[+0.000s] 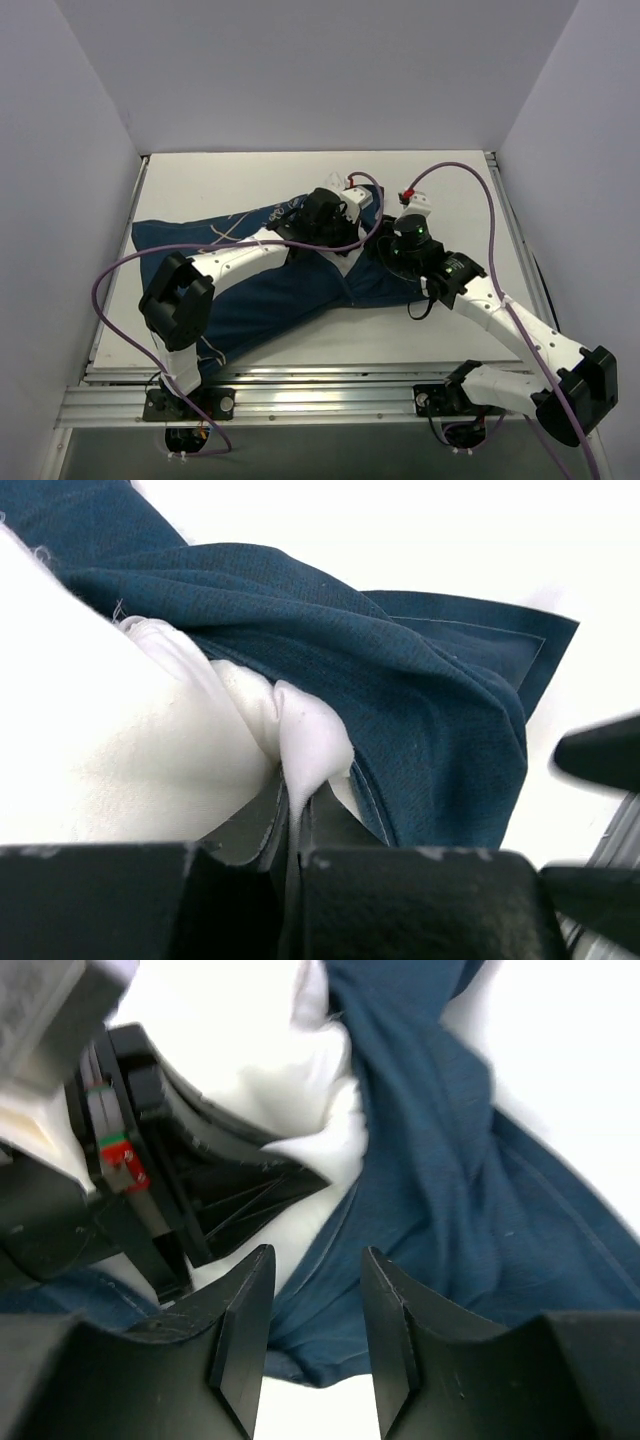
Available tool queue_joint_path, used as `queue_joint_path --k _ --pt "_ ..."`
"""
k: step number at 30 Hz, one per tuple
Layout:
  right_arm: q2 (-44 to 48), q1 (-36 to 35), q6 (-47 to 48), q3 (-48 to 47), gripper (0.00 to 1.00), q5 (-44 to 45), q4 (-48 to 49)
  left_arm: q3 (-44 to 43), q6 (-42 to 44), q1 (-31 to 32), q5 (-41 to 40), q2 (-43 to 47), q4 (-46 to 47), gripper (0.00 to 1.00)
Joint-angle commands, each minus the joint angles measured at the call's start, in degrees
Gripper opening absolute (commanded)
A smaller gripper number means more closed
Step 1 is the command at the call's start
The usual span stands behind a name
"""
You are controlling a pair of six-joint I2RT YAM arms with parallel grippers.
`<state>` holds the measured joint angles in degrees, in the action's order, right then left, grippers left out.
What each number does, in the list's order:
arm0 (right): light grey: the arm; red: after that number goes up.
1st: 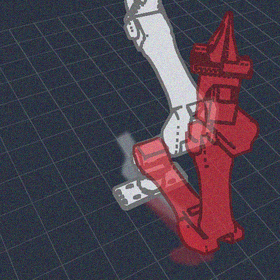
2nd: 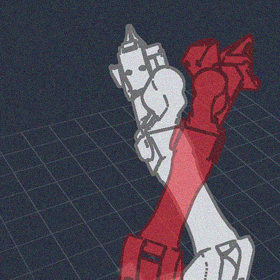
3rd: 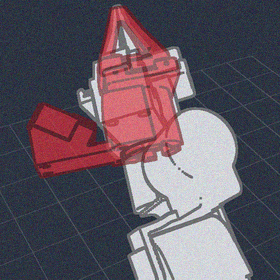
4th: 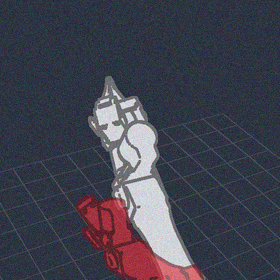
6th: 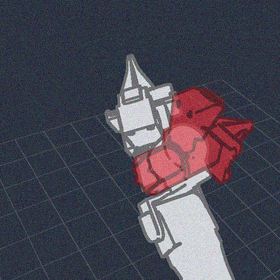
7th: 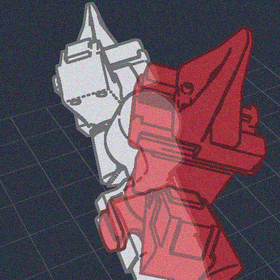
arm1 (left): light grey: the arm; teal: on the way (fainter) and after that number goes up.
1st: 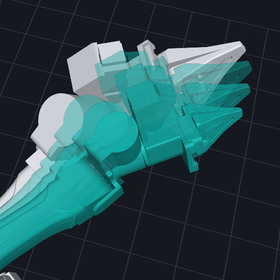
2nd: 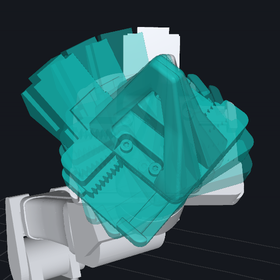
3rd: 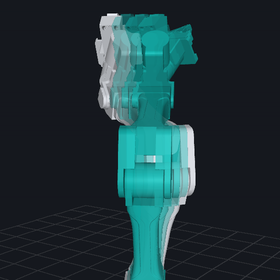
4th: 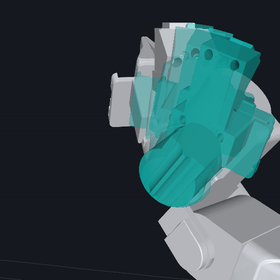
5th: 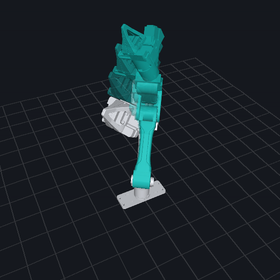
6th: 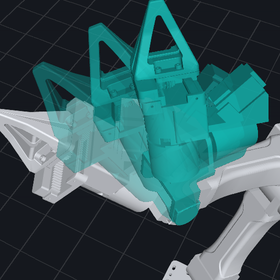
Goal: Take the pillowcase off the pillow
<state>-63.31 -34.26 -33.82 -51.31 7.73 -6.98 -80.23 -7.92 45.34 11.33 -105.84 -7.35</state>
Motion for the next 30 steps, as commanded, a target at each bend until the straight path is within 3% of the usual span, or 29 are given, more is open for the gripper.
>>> queue_joint_path --k 1,7,12,15,19,22,23,26,30 --pt "-2.4 -1.3 -2.3 -0.2 0.35 2.3 1.3 1.6 -5.3 -0.3 -0.5 2.0 -0.4 0.02" --pt "-6.4 -1.3 -3.8 5.7 0.39 4.4 6.4 2.1 -5.7 -0.3 -1.0 2.0 -0.8 0.02" --pt "-11.7 -1.3 -4.8 8.8 0.58 5.9 11.5 2.4 -5.7 -0.3 -1.1 2.1 -1.0 0.02" --pt "-13.8 -1.3 -5.7 9.8 0.60 6.8 13.5 2.5 -5.5 -0.3 -1.4 2.5 -1.4 0.02" --pt "-14.6 -0.3 -6.6 11.5 0.48 9.6 14.2 2.8 -5.3 -0.3 -1.8 3.2 -2.5 0.02" --pt "-14.3 3.0 -6.5 13.2 0.27 9.6 13.5 3.7 -5.3 -0.9 -1.9 4.6 -3.1 0.02" --pt "-14.0 4.1 -6.4 13.9 0.15 9.2 13.5 4.2 -5.5 -1.0 -1.9 4.9 -3.4 0.02" --pt "-12.5 8.8 -5.5 16.1 0.00 7.7 13.4 5.1 -6.0 -1.7 -2.0 7.0 -4.2 0.02" --pt "-11.4 12.0 -4.8 15.5 0.00 8.7 9.4 6.1 -8.0 -3.3 -3.3 10.6 -6.6 0.02"
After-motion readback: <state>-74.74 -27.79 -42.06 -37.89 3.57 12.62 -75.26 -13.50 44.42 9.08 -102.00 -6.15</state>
